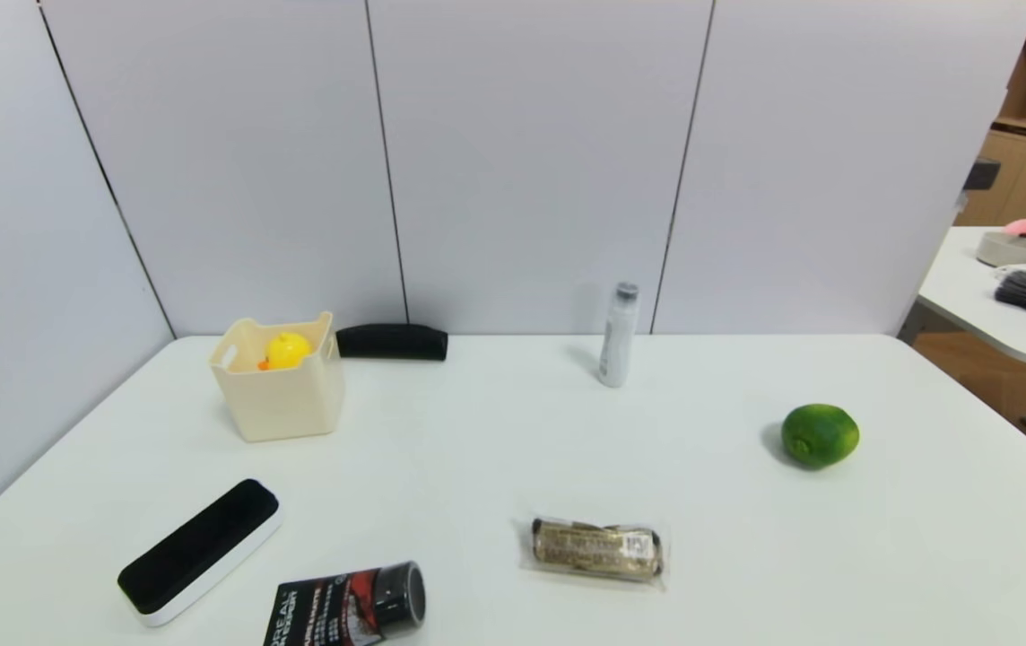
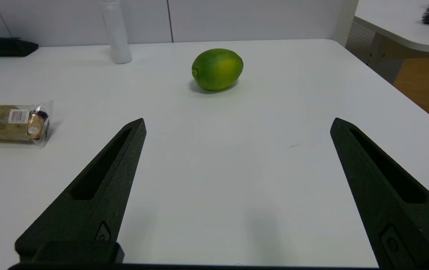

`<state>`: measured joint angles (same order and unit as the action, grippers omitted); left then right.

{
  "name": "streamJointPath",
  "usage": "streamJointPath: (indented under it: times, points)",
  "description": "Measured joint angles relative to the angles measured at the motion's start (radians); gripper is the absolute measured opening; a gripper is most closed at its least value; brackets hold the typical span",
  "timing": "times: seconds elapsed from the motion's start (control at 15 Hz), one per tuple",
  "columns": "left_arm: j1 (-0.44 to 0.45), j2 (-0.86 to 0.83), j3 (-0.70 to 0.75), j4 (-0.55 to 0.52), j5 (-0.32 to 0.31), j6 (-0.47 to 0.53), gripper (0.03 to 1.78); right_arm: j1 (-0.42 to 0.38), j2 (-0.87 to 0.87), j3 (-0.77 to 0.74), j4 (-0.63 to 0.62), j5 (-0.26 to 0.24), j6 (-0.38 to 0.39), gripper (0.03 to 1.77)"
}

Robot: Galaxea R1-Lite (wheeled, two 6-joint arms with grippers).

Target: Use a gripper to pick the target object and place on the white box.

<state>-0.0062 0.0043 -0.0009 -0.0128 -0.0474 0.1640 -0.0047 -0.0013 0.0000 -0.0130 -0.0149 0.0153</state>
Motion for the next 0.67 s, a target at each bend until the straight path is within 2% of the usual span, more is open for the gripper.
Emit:
streamJointPath:
  times: [0.2, 0.4, 0.53, 0.67]
  points:
    - [0.000, -0.003, 0.000, 0.001, 0.004, -0.016, 1.69, 0.000, 0.000, 0.000, 0.000, 0.000, 0.000, 1.70]
    - [0.000, -0.004, 0.001, 0.003, 0.031, -0.129, 1.69, 0.000, 0.000, 0.000, 0.000, 0.000, 0.000, 1.70]
    - [0.000, -0.004, 0.001, 0.002, 0.073, -0.212, 1.69, 0.000, 0.000, 0.000, 0.000, 0.000, 0.000, 1.70]
    - [0.000, -0.004, 0.001, 0.001, 0.076, -0.218, 1.69, 0.000, 0.000, 0.000, 0.000, 0.000, 0.000, 1.70]
